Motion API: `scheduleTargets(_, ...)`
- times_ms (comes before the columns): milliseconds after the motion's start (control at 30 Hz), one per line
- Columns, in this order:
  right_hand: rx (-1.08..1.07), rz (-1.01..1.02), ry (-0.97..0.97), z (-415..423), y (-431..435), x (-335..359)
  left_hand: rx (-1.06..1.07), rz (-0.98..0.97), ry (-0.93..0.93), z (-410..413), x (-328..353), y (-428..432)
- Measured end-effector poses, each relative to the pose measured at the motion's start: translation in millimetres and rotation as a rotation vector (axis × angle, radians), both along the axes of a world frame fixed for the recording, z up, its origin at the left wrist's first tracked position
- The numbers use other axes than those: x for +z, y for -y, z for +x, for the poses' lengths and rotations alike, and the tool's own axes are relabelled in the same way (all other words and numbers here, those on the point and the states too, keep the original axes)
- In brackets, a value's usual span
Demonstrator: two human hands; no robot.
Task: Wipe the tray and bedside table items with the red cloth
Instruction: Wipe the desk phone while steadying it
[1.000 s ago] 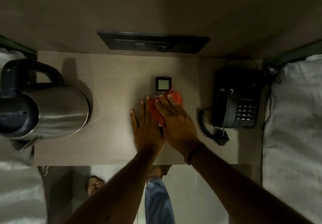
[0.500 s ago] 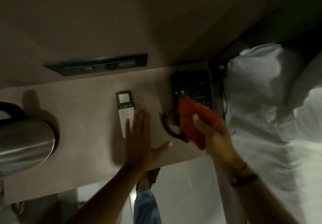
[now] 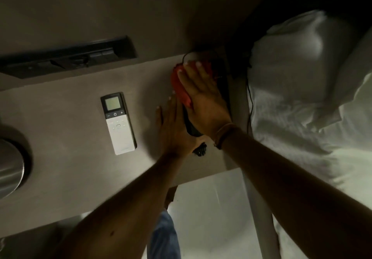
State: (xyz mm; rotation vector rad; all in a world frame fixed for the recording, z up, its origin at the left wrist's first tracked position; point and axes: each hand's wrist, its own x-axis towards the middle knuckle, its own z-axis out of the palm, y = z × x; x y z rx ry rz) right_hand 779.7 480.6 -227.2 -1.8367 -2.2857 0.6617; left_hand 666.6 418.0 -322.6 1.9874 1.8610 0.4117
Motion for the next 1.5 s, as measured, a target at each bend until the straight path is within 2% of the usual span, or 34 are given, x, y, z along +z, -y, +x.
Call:
scheduleTargets(100, 0.014, 0.035, 0.031, 2, 26, -8, 0.016, 0.077, 0.017, 1, -7, 3)
scheduleTargets(267, 0.081, 0.019, 0.051, 14, 76, -16, -0.036, 0.061, -0.158, -3, -10, 5)
scheduleTargets(433, 0.16, 0.02, 0.057, 24, 120, -12, 0.019, 0.044, 0.041, -5, -8, 7)
scheduleTargets(500, 0.159, -0.043, 0.033, 30, 136, -6, 0.027, -0.006, 0.062, -4, -2, 5)
scheduleTargets(567, 0.068, -0.269, -0.165, 41, 147, 4, 0.015, -0.051, 0.04, -4, 0, 4)
scheduleTargets(600, -0.015, -0.433, -0.357, 48, 147, 15, 0.005, -0.074, 0.038, -4, 1, 3)
scheduleTargets(667, -0.331, -0.666, -0.775, 61, 135, 42, 0.002, -0.087, 0.056, -4, 2, 2)
scheduleTargets(733, -0.621, -0.672, -1.045, 73, 111, 64, 0.013, -0.083, 0.056, -4, 0, 2)
scheduleTargets(767, -0.65, -0.575, -1.059, 77, 94, 70, 0.016, -0.085, 0.041, -4, 0, 2)
scheduleTargets(800, -0.616, -0.441, -0.979, 80, 74, 72, 0.016, -0.086, 0.018, -4, 0, 2)
scheduleTargets(900, -0.434, -0.123, -0.52, 71, 9, 54, 0.016, -0.05, -0.021, -3, -2, 2)
scheduleTargets(967, -0.286, -0.1, -0.222, 59, -22, 28, 0.025, -0.033, -0.023, -1, -2, 2)
scheduleTargets(1033, -0.154, -0.132, -0.016, 54, -28, 2, 0.037, -0.021, -0.009, -1, -2, 4)
scheduleTargets(1133, -0.103, -0.032, 0.044, 54, -7, -18, 0.06, 0.059, 0.062, -1, 0, 5)
scheduleTargets(1233, -0.027, 0.04, 0.07, 58, 30, -24, 0.054, 0.007, 0.075, -1, 5, 3)
scheduleTargets(1367, 0.009, -0.016, 0.156, 62, 80, -23, 0.001, -0.087, -0.001, -6, 12, 2)
scheduleTargets(1500, -0.009, -0.07, 0.172, 61, 94, -20, -0.01, -0.126, -0.022, -5, 17, 2)
